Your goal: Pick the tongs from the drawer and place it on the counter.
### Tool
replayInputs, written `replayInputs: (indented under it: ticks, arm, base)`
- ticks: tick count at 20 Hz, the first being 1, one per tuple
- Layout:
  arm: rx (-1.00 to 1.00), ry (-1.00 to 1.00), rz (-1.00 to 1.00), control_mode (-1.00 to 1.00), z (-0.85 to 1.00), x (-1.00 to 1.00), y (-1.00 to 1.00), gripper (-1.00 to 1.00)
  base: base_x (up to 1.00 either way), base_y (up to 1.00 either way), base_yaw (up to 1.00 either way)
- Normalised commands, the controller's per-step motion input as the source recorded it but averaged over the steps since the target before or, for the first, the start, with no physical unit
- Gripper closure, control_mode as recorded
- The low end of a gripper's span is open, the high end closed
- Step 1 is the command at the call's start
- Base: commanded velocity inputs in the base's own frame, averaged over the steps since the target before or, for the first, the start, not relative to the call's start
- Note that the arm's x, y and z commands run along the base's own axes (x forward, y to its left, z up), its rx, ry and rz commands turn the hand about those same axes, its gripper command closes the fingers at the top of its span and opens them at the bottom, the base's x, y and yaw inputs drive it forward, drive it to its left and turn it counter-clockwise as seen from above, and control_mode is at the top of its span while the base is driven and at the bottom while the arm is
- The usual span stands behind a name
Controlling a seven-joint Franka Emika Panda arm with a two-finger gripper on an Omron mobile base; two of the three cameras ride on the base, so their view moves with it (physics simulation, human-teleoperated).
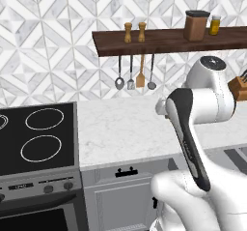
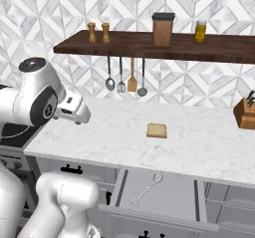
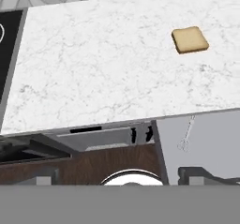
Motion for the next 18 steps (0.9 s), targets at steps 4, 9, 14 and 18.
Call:
replayInputs:
  ticks: [4,9,14,18]
  arm:
    - [0.13,-0.11,-0.66,-1.0,0.0,-0.03,0.85,-1.0]
    - [0.08,-0.03,-0.56,-1.0,0.0,0.17,0.36,-1.0]
    - [0.0,0.0,-0.02,-1.0,-0.12,0.75,-0.15,-1.0]
    - [0.0,0.0,0.03,-1.0,-0.23,0.86,-0.12,-1.0]
  base:
    - [0.0,0.0,0.0]
    - [0.0,0.0,0.0]
    - [0.0,0.0,0.0]
    - [0.0,0.0,0.0]
